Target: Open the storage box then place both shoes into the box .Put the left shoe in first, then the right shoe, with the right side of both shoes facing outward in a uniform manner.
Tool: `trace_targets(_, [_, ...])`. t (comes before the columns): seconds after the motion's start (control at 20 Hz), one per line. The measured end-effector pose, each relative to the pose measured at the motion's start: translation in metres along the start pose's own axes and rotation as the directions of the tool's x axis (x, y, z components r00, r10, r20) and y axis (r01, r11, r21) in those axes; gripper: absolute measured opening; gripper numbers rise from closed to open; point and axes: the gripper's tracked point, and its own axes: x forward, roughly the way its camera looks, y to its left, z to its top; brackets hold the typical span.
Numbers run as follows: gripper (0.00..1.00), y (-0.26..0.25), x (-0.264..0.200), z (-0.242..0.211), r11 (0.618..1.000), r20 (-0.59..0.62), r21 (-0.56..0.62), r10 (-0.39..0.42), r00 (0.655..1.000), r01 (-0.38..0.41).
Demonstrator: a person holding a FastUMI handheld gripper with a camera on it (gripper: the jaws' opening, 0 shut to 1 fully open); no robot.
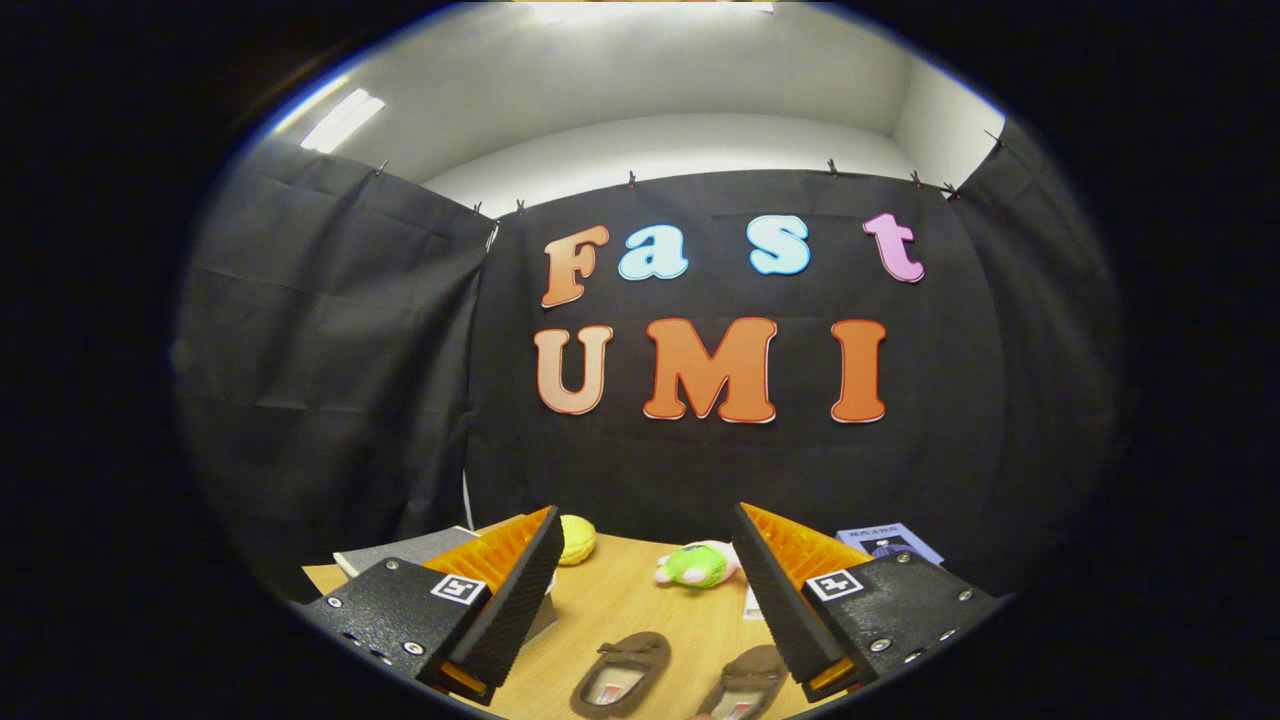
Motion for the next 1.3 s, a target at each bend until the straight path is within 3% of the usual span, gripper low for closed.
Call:
trace_targets(0.2, [1.0,0.034,0.007,-0.034,0.988,-0.101,0.111,0.117,0.988,-0.105])
trace_targets(0.45, [1.0,0.064,0.017,-0.059,0.955,-0.167,0.234,0.223,0.96,-0.182])
trace_targets(0.55, [0.99,0.076,0.019,-0.075,0.929,-0.203,0.307,0.274,0.94,-0.205])
trace_targets(0.7, [0.98,0.1,0.018,-0.082,0.858,-0.191,0.438,0.379,0.905,-0.267])
trace_targets(0.8, [0.98,0.108,0.021,-0.093,0.829,-0.201,0.49,0.41,0.89,-0.271])
trace_targets(0.95, [0.98,0.115,0.028,-0.11,0.819,-0.23,0.51,0.423,0.876,-0.262])
trace_targets(1.15, [0.98,0.136,0.034,-0.137,0.783,-0.289,0.569,0.475,0.831,-0.25])
trace_targets(1.3, [0.98,0.142,0.041,-0.148,0.765,-0.298,0.601,0.482,0.824,-0.231])
